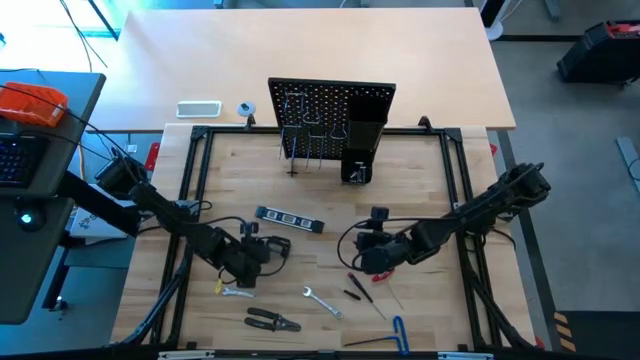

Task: Hang tools onto peg board
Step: Hang the black clamp onto the peg board

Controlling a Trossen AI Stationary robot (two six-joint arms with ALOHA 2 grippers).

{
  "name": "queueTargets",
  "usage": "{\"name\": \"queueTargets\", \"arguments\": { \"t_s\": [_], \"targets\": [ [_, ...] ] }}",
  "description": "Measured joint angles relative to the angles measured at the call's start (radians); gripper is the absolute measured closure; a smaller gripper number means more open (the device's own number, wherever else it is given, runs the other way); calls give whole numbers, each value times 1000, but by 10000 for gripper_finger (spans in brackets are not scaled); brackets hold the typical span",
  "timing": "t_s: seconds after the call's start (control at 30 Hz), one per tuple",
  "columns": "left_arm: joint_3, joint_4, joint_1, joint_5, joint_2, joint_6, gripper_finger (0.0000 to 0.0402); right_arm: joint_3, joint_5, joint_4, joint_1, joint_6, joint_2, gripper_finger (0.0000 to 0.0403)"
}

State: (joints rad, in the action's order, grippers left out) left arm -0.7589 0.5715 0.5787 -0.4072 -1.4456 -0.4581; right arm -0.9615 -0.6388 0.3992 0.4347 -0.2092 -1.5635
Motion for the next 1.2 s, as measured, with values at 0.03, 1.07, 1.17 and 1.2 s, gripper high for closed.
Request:
{"name": "queueTargets", "arguments": {
  "t_s": [0.03,1.07,1.17,1.2],
  "targets": [
    [0,10,-5,-2,0,10,257,0,0,0,0,0,0,203],
    [-4,-49,-312,351,-166,321,160,3,-8,-14,3,-19,-1,203],
    [-3,-56,-316,355,-177,330,177,3,-8,-15,5,-19,-1,203],
    [-3,-60,-316,357,-177,332,186,3,-8,-15,4,-19,-1,203]
  ]
}}
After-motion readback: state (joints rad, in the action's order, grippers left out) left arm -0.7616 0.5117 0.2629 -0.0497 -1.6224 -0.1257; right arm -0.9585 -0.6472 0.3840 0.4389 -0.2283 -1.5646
